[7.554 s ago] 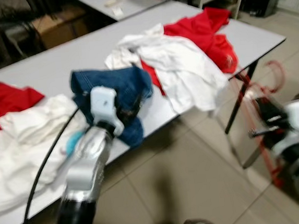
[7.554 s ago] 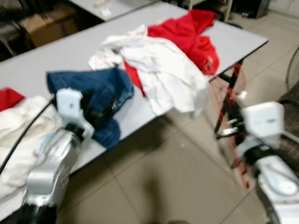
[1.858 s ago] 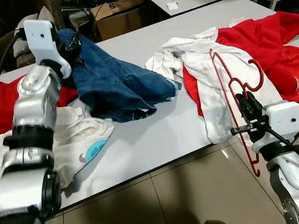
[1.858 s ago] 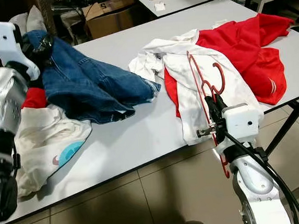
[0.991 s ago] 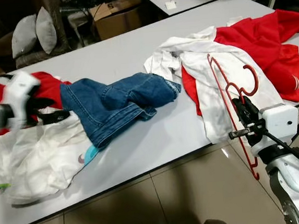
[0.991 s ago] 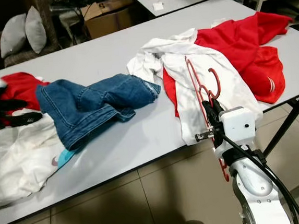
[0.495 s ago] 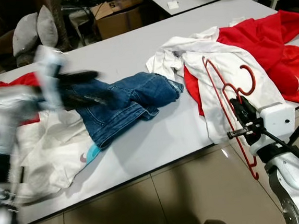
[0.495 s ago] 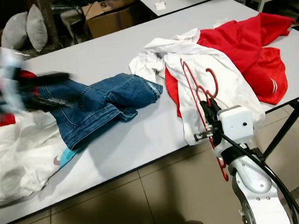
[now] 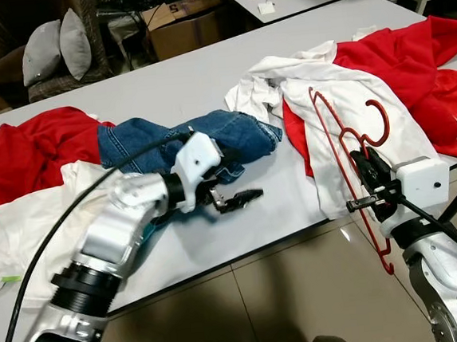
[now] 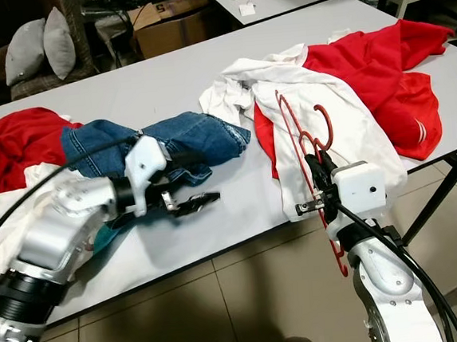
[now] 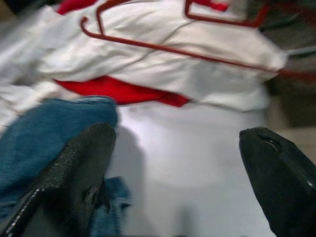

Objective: Hang hanger

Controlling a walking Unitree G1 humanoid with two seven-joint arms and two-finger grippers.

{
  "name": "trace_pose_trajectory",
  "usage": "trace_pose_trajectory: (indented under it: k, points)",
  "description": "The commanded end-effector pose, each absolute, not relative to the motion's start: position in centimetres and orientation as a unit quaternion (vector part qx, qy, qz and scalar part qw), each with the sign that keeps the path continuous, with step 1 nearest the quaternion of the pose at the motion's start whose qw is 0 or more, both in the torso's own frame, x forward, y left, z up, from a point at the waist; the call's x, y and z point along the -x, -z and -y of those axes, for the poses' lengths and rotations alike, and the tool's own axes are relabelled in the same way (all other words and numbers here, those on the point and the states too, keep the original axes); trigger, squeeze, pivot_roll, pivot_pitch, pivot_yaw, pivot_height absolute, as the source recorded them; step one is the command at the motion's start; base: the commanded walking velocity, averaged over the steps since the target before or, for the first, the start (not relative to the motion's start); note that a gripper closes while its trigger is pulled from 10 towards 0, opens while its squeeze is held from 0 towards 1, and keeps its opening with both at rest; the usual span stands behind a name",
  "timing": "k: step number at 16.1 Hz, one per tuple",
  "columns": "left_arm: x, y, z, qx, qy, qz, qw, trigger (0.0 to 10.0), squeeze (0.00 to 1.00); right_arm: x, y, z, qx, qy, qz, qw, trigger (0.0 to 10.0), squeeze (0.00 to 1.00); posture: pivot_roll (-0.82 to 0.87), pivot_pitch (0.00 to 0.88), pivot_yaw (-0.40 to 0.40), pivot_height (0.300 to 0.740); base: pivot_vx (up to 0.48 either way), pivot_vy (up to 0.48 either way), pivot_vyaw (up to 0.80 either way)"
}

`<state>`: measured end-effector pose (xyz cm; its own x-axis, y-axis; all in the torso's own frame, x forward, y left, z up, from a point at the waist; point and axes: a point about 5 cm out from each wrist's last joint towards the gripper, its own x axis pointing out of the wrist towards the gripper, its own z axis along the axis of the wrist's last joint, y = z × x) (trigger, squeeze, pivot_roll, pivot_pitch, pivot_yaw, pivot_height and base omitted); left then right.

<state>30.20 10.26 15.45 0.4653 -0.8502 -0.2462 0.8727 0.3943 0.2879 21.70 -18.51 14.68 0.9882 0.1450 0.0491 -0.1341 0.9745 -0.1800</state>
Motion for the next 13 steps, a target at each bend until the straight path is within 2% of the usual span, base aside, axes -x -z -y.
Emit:
trace_pose_trajectory:
  k: [1, 2, 3, 4, 5, 10, 13]
  points:
    - [-30.4, -15.2, -10.5, -0.218, 0.501, -0.023, 0.837, 10.0, 0.0, -21.7, -14.9, 18.2, 0.087, -0.073, 0.037, 0.993, 10.0, 0.0, -0.19, 0.0, 0.131, 0.74, 0.0, 0.0, 0.0]
    - [-29.9, -13.6, -10.5, -0.291, 0.512, -0.036, 0.807, 10.0, 0.0, -21.8, -14.8, 18.0, 0.087, -0.078, 0.037, 0.992, 10.0, 0.0, -0.18, 0.0, 0.126, 0.74, 0.0, 0.0, 0.0]
    - [-29.6, -12.6, -10.5, -0.33, 0.524, -0.047, 0.784, 10.0, 0.0, -21.9, -14.8, 17.9, 0.087, -0.081, 0.037, 0.992, 10.0, 0.0, -0.18, 0.0, 0.126, 0.74, 0.0, 0.0, 0.0]
    - [-29.6, -12.4, -10.6, -0.345, 0.522, -0.048, 0.779, 10.0, 0.0, -21.9, -14.8, 17.9, 0.088, -0.081, 0.037, 0.992, 10.0, 0.0, -0.18, 0.0, 0.126, 0.74, 0.0, 0.0, 0.0]
    - [-30.5, -12.2, -10.8, -0.411, 0.494, -0.05, 0.765, 10.0, 0.0, -22.1, -14.9, 17.8, 0.088, -0.082, 0.039, 0.992, 10.0, 0.0, -0.18, 0.0, 0.124, 0.74, 0.0, 0.0, 0.0]
    - [-33.5, -14.6, -12.5, -0.526, 0.378, -0.006, 0.762, 10.0, 0.0, -22.2, -14.9, 17.8, 0.09, -0.082, 0.042, 0.992, 10.0, 0.0, -0.18, 0.0, 0.128, 0.74, 0.0, 0.0, 0.0]
    - [-33.8, -14.0, -13.6, -0.554, 0.374, -0.036, 0.743, 10.0, 0.0, -22.3, -14.9, 17.6, 0.09, -0.083, 0.044, 0.992, 10.0, 0.0, -0.18, 0.0, 0.131, 0.74, 0.0, 0.0, 0.0]
